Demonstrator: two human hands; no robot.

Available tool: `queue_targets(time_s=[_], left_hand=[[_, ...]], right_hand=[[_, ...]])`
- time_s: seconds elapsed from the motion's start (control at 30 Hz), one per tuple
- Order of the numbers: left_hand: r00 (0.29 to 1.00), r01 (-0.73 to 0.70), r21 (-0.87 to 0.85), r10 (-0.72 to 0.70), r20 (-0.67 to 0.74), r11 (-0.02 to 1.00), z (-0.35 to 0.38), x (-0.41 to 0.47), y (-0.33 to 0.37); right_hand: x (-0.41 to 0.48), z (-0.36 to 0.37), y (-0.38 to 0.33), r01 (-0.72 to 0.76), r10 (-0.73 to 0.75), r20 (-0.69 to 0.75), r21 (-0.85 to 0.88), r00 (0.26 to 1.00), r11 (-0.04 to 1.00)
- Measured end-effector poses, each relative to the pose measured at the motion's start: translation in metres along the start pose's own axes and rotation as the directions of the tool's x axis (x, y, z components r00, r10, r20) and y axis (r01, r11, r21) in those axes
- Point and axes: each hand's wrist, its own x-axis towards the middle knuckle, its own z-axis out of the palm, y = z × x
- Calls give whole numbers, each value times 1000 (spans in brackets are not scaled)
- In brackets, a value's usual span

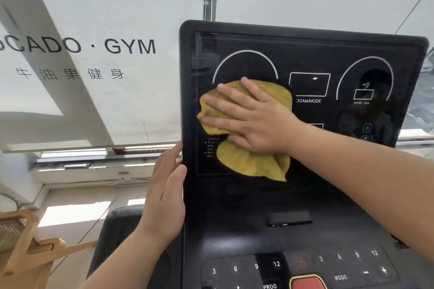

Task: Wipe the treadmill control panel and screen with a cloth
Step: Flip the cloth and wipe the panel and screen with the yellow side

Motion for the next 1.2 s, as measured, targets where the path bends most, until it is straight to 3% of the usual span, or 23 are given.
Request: queue_targets(time_s=[0.07, 0.17, 0.3, 0.43, 0.6, 0.8, 1.0, 1.1, 1.2], left_hand=[[1000, 12, 11, -12, 25, 1000, -1, -1, 0], [998, 35, 37, -37, 52, 999, -2, -2, -1], [998, 37, 78, -41, 50, 996, 2, -6, 3], [999, 2, 228, -11, 40, 974, 10, -9, 7], [1000, 1, 421, -10, 19, 907, 22, -11, 3], [975, 113, 474, -5, -224, 873, 56, -25, 10], [962, 118, 544, 40, -270, 831, 89, -47, 11], [959, 44, 494, 103, -266, 868, 104, -54, 12], [960, -19, 482, 150, -235, 876, 119, -58, 13]], right_hand=[[21, -16, 40, -159, 160, -31, 18, 987, 987], [39, -32, 75, -264, 265, -34, 39, 964, 964], [31, -22, 44, -372, 375, -75, 49, 924, 927], [-11, 0, -15, -179, 180, -7, 54, 984, 982], [-53, 21, -63, -19, 17, 31, 67, 999, 998], [-76, 33, -53, 197, -199, 24, 82, 980, 977], [-65, 11, 53, -44, 46, -47, 47, 998, 998], [-46, -7, 112, -160, 167, -87, 89, 982, 983], [-39, -14, 128, -312, 325, -75, 144, 943, 939]])
